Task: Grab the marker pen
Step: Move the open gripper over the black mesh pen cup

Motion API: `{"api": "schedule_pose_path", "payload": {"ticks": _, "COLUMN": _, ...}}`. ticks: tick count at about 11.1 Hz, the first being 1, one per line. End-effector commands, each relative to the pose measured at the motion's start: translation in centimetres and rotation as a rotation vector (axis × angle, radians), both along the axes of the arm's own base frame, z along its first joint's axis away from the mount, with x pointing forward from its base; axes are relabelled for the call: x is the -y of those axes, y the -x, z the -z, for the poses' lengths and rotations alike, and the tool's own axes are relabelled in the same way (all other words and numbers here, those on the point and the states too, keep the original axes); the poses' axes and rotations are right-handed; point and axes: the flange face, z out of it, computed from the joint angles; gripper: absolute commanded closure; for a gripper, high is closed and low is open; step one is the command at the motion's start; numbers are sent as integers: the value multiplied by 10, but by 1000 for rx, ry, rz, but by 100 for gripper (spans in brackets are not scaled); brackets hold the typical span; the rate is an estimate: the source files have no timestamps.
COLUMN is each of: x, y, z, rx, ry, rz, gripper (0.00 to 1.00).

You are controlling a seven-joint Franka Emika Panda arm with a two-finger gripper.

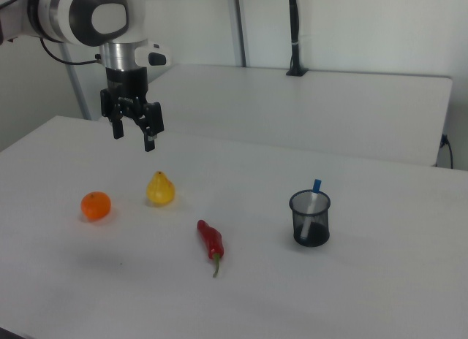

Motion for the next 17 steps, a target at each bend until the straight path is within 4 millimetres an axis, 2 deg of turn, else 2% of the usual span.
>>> {"api": "schedule_pose_path", "payload": {"ticks": 1, "x": 33, "y": -4, "z": -3, "rx": 54, "ry": -1, "rz": 30, "gripper": 0}}
{"api": "schedule_pose_path", "payload": {"ticks": 3, "x": 50, "y": -15, "z": -3, "rx": 125, "ry": 3, "rz": 63, "gripper": 0}}
{"api": "schedule_pose_path", "payload": {"ticks": 5, "x": 78, "y": -29, "z": 2, "rx": 202, "ry": 10, "rz": 114, "gripper": 0}}
{"api": "schedule_pose_path", "payload": {"ticks": 10, "x": 147, "y": -77, "z": 44, "rx": 419, "ry": 52, "rz": 241, "gripper": 0}}
{"api": "schedule_pose_path", "payload": {"ticks": 13, "x": 181, "y": -94, "z": 67, "rx": 522, "ry": 82, "rz": 282, "gripper": 0}}
{"api": "schedule_pose_path", "payload": {"ticks": 17, "x": 218, "y": -103, "z": 95, "rx": 579, "ry": 179, "rz": 267, "gripper": 0}}
